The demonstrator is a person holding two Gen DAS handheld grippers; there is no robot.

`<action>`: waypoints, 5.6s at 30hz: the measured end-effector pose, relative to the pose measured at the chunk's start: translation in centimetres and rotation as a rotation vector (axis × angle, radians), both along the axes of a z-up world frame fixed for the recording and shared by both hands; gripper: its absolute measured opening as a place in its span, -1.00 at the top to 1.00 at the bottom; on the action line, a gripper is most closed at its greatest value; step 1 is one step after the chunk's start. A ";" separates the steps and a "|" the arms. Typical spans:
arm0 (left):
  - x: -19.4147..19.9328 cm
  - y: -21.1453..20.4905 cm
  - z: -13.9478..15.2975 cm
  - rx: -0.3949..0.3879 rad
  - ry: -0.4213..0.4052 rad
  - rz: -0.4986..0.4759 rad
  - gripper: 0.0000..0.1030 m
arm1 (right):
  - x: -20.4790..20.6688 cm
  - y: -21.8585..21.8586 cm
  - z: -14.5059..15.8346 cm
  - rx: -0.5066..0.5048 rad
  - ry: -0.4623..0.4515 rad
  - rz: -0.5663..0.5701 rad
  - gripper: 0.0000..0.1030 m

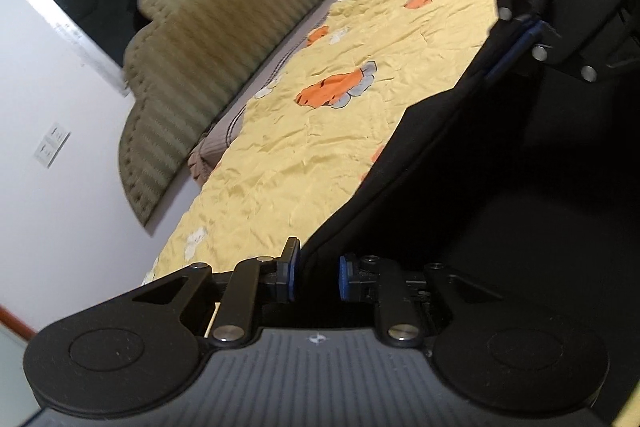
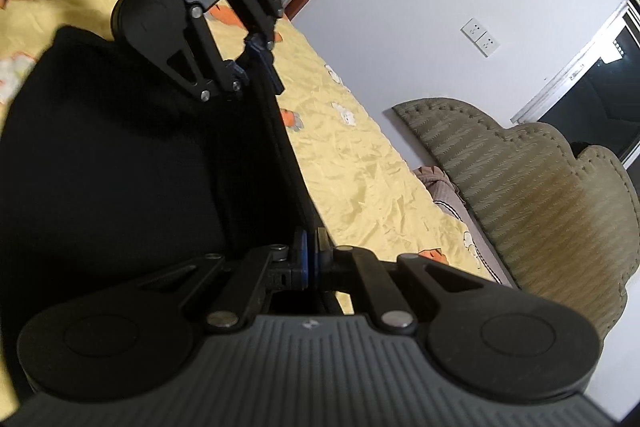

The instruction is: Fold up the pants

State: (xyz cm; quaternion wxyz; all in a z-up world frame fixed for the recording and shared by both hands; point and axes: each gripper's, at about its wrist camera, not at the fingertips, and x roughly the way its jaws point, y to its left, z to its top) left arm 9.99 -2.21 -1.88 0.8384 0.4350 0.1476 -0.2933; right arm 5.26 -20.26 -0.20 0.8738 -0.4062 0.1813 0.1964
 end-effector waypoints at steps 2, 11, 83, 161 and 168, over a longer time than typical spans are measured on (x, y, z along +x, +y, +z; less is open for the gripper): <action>-1.2 0.3 0.1 -0.014 0.001 0.016 0.64 | -1.2 0.4 0.1 0.013 0.001 0.004 0.92; -6.7 2.0 -0.6 -0.091 0.067 0.054 0.72 | -6.1 1.1 -0.5 0.037 0.014 0.005 0.92; -6.4 14.1 4.4 -0.604 0.224 0.607 0.64 | -6.2 17.6 -2.3 0.332 0.162 0.078 0.61; -15.0 -14.9 -2.9 -0.308 0.343 0.058 -0.32 | -29.8 -40.3 -10.3 1.740 -0.193 -1.329 0.84; -15.3 -15.0 -2.8 -0.291 0.335 0.055 -0.32 | -27.9 -42.8 -10.8 1.793 -0.204 -1.377 0.29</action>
